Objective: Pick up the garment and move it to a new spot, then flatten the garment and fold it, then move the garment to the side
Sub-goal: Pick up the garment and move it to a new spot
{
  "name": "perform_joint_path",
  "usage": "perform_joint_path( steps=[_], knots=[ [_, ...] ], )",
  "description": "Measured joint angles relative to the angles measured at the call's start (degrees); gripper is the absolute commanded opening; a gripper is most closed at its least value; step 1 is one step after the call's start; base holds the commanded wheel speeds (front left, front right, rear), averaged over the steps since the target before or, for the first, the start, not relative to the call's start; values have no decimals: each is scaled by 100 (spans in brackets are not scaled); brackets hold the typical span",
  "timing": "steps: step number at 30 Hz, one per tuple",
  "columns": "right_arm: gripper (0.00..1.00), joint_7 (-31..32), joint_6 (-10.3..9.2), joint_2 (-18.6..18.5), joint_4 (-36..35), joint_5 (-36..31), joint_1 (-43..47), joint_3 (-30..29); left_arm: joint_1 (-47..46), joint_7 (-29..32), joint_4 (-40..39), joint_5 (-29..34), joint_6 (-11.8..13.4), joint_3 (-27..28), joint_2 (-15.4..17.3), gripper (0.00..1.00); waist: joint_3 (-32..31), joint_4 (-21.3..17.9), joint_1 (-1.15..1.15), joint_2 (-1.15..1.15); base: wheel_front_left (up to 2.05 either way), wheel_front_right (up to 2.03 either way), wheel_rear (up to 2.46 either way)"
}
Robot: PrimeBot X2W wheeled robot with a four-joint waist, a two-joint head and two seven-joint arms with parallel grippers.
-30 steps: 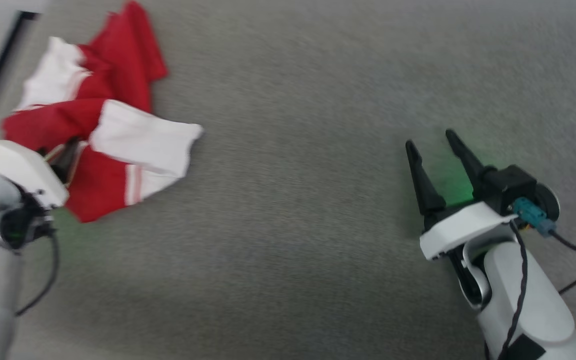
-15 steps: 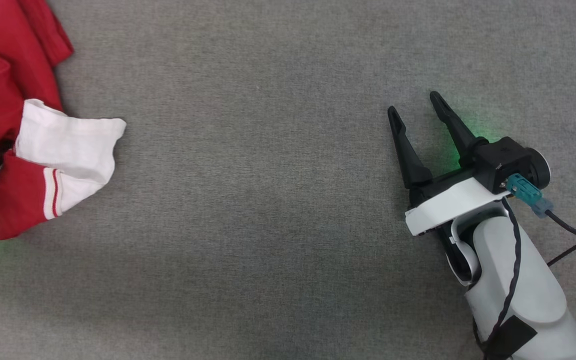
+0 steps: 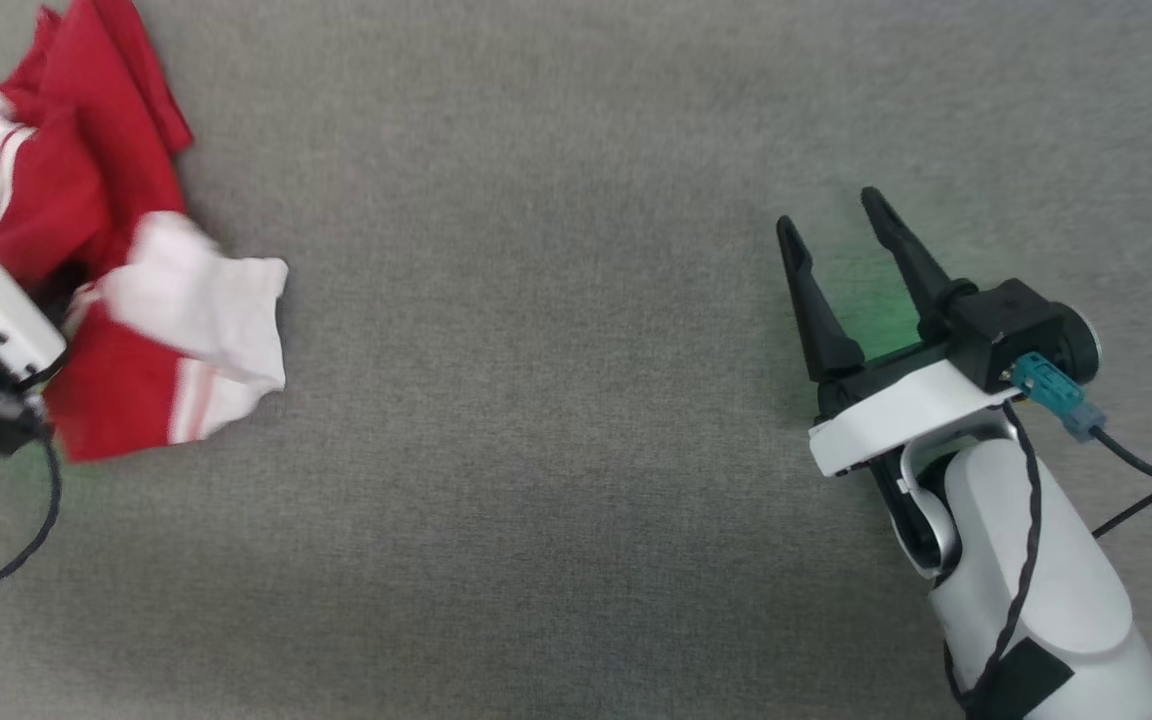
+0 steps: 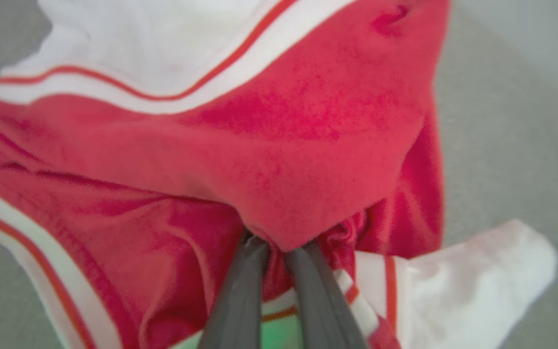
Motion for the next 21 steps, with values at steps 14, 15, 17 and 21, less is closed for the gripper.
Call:
perform_joint_path(
  steps=[14, 15, 17, 21],
  knots=[
    [100, 2, 0, 138, -31, 212, 375, -215, -18, 230, -2098, -887, -7, -700, 33, 0, -534, -373, 0, 0, 0, 0, 0],
    [100, 3, 0, 148, -48, 232, 402, -233, -31, 265, -2246, -887, -7, -787, 13, 0, -543, -438, 0, 0, 0, 0, 0],
    [100, 3, 0, 166, -71, 267, 453, -287, -88, 315, -2479, -905, -7, -916, -63, 0, -552, -579, 0, 0, 0, 0, 0],
    [100, 4, 0, 170, -188, 427, 455, -389, -295, 466, -2999, -1013, -7, -1183, -397, 0, -538, -913, 0, 0, 0, 0, 0]
  ],
)
